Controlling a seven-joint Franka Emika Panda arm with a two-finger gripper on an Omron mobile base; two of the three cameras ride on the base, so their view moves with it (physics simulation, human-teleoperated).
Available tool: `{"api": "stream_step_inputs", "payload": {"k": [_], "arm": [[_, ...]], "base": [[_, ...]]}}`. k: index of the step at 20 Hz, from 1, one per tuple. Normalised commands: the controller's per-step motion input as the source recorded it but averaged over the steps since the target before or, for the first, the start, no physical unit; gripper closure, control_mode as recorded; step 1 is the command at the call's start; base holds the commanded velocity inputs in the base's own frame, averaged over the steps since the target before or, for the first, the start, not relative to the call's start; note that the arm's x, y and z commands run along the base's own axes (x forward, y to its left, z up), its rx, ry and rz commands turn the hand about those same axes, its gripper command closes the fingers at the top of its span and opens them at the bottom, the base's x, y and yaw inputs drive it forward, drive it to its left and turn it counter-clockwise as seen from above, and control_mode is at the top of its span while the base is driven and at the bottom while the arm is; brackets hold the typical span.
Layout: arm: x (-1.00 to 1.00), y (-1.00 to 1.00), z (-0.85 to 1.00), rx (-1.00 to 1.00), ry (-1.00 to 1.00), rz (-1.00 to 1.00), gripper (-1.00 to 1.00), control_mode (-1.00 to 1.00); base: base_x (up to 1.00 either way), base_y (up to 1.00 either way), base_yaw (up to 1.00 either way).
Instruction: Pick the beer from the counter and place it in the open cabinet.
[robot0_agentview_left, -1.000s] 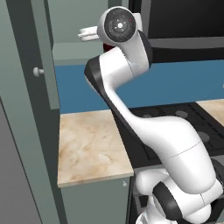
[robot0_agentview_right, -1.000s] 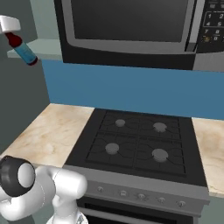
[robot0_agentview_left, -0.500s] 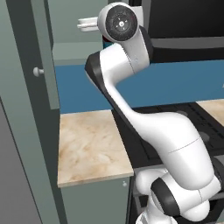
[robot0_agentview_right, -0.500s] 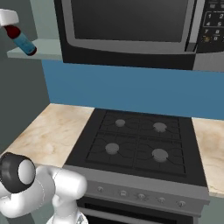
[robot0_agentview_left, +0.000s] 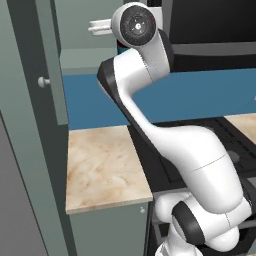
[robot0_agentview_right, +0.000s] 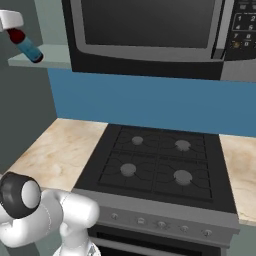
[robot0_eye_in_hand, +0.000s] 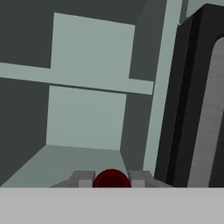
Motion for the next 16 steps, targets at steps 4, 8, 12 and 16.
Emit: {"api": "stream_step_inputs", "payload": {"k": [4,8,12,16], "arm": [[0.11,0.0,0.0,0.0,0.0,0.0,1.0,-1.0],[0.06,0.0,0.0,0.0,0.0,0.0,1.0,-1.0],[0.34,-0.06,-0.01,0.0,0.0,0.0,1.0,-1.0],[0.45,-0.02,-0.1,0.0,-0.01,0.0,1.0,-1.0]], "base": [[0.0,0.0,0.0],[0.0,0.0,0.0],[0.0,0.0,0.0],[0.0,0.0,0.0]]}}
